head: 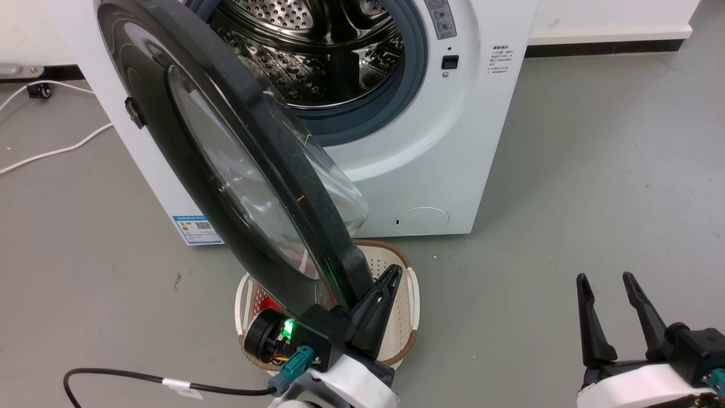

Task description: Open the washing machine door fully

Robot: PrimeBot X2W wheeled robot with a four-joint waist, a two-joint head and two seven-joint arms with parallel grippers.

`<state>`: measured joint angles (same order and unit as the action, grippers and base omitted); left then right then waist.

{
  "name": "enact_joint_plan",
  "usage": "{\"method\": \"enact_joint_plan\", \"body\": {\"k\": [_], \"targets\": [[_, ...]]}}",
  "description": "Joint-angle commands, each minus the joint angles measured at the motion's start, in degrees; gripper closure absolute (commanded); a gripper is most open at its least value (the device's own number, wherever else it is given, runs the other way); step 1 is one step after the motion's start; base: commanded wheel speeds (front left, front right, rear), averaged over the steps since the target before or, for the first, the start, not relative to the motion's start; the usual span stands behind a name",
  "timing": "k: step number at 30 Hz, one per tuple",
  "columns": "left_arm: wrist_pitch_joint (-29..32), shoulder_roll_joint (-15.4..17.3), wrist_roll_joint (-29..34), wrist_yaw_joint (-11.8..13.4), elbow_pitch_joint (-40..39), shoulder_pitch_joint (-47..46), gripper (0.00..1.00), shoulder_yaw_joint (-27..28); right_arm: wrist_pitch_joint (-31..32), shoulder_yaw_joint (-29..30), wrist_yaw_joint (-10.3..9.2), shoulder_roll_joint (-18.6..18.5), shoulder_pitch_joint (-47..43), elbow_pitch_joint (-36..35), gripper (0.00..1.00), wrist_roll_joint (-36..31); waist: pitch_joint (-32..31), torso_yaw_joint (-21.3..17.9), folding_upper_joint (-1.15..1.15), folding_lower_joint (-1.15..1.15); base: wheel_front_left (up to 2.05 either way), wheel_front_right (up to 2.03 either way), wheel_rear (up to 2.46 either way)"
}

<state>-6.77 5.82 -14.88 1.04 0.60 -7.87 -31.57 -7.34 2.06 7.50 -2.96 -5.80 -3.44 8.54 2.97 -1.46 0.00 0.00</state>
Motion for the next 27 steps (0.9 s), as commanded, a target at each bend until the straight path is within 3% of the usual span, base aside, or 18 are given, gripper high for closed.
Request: {"method": "enact_joint_plan", "body": {"k": [1,17,27], "targets": [[-0.26,0.02,-0.13,0.35,0.33,-0.74,1.0,0.3,-0.28,-0.04,-0.03,0.19,0.73,0.16,0.0,0.21,-0.05,0.01,0.0,0.0,0.0,0.0,0.0],[2.18,4.27,-0.97,5.73,-5.64,6.9,1.0,3.93,-0.44,0.35,-0.03,0.18,-0.52,-0.42,0.0,-0.92,-1.85,2.14,0.0,0.0,0.0,0.0,0.0],[3.0,5.59,-0.81,8.22,-10.82,11.46,1.0,4.28,-0.36,0.65,-0.02,0.19,-1.37,-0.61,0.0,-0.8,-2.78,7.34,0.0,0.0,0.0,0.0,0.0]]}}
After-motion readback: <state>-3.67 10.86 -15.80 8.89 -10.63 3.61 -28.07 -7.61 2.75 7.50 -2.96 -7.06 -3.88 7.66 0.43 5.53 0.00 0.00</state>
